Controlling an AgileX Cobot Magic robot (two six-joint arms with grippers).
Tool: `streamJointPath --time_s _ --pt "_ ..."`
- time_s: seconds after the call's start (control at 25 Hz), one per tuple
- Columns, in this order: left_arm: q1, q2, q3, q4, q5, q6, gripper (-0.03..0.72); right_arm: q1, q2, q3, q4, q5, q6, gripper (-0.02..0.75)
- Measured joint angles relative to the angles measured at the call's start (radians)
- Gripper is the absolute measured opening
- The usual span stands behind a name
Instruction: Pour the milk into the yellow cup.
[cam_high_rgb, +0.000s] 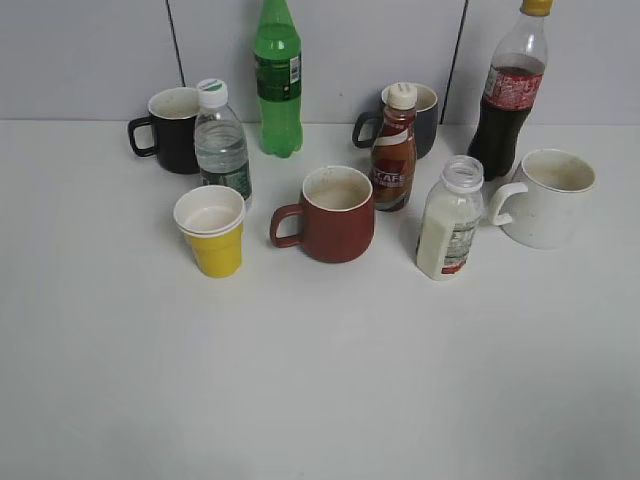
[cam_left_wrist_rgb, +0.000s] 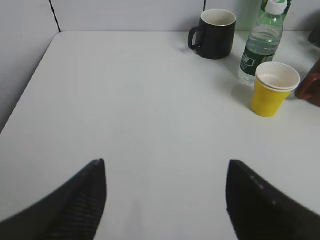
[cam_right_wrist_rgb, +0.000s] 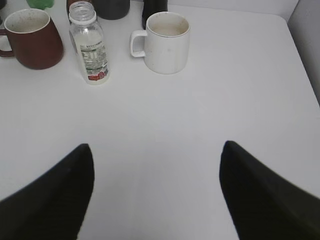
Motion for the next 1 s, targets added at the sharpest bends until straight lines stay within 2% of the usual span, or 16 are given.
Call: streamJointPath --time_s 1.0 --pt "0.000 0.000 0.000 0.000 0.000 0.000 0.568 0.000 0.000 0.000 0.000 0.000 0.000 0.586"
